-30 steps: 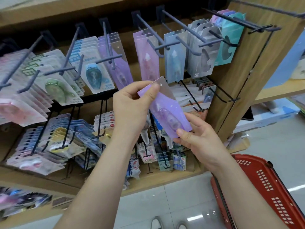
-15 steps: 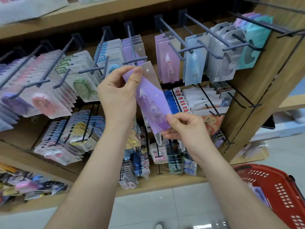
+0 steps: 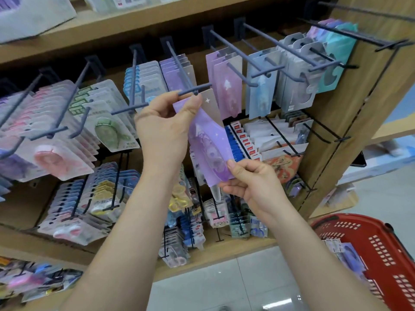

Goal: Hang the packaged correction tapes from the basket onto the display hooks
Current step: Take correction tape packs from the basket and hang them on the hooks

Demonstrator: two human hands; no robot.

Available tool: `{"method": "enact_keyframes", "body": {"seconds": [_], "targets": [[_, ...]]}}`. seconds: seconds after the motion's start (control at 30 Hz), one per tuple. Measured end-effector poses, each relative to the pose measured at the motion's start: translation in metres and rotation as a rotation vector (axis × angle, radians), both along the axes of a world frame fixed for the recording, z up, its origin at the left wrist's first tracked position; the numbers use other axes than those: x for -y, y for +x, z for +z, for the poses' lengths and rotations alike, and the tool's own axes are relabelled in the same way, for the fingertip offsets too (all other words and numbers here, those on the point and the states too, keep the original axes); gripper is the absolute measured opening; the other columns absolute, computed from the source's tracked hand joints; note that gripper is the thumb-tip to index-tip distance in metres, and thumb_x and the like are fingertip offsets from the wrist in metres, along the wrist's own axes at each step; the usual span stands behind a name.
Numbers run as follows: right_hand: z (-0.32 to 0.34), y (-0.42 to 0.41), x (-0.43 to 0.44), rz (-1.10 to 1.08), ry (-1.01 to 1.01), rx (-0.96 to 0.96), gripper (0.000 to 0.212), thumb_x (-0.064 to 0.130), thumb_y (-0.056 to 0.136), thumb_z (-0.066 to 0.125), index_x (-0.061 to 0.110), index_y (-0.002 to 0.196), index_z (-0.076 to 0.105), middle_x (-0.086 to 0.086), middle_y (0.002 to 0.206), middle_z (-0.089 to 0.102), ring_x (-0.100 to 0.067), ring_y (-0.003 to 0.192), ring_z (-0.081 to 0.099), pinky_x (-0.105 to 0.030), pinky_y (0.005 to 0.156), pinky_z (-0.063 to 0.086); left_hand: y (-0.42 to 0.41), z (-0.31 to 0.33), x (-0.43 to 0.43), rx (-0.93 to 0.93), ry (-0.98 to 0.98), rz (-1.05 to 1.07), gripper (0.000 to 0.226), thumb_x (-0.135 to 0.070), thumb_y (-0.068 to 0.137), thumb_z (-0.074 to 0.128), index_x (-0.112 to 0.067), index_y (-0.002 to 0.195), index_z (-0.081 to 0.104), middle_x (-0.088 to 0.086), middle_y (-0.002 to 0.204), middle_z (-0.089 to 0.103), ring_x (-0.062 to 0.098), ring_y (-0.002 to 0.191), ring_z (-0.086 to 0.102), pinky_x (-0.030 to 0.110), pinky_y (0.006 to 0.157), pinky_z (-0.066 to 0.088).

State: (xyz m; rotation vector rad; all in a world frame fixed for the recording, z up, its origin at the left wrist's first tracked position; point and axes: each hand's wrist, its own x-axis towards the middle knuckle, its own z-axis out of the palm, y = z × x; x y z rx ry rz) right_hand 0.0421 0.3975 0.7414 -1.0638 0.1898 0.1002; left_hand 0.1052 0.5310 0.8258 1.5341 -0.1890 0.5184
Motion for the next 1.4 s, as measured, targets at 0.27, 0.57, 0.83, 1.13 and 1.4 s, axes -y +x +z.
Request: {"method": "enact_keyframes", "body": {"seconds": [0.27,0.57,0.83,1.13,1.4], "targets": [[-0.007,0.001,-0.009,-0.042,0.053,-0.031,0.019,0.024,0.071,0.071,0.006,0.072,0.064,-0.011,0.072,0.071,-0.018,0.060,0.068,-0.024,0.058,0.058,-0.003,-0.017,-0.003,-0.082,-0.054,-0.209,0.019,-0.036,0.097,0.052,-0.032,0.088,0.068,-0.013,0.081,0.061,0.008,0.082,0.052,0.029,0.082,0.041],[-0.011,0.005,-0.025,-0.099,0.134,-0.063,0.016,0.020,0.079,0.068,0.005,0.081,0.063,-0.009,0.073,0.071,-0.019,0.066,0.071,-0.024,0.061,0.057,-0.015,-0.034,-0.007,-0.119,0.003,-0.203,0.014,-0.016,0.104,0.047,-0.013,0.116,0.052,-0.020,0.064,0.064,-0.006,0.062,0.056,0.012,0.062,0.045],[-0.008,0.011,-0.041,-0.241,-0.007,-0.063,0.020,0.002,0.095,0.061,0.002,0.115,0.064,-0.026,0.102,0.070,-0.023,0.075,0.071,-0.027,0.068,0.059,-0.022,-0.058,-0.022,-0.188,0.132,-0.153,0.021,-0.018,0.096,0.063,-0.021,0.116,0.056,-0.002,0.092,0.072,-0.003,0.077,0.068,0.009,0.067,0.047],[-0.007,-0.014,-0.027,-0.187,-0.282,-0.105,0.038,0.012,0.097,0.062,0.026,0.131,0.055,-0.007,0.110,0.070,-0.026,0.095,0.072,-0.025,0.068,0.060,0.015,-0.071,-0.029,-0.262,0.361,-0.005,0.039,-0.036,0.097,0.059,-0.018,0.132,0.054,-0.002,0.121,0.064,0.012,0.110,0.060,0.035,0.099,0.049],[-0.036,-0.050,0.034,-0.157,-0.487,-0.165,0.021,0.009,0.098,0.058,0.026,0.106,0.068,-0.005,0.093,0.076,-0.017,0.077,0.073,-0.025,0.065,0.055,-0.040,-0.098,-0.019,-0.070,0.388,-0.003,0.023,-0.010,0.096,0.058,-0.024,0.114,0.057,-0.001,0.107,0.059,0.002,0.096,0.057,0.008,0.078,0.042]]}}
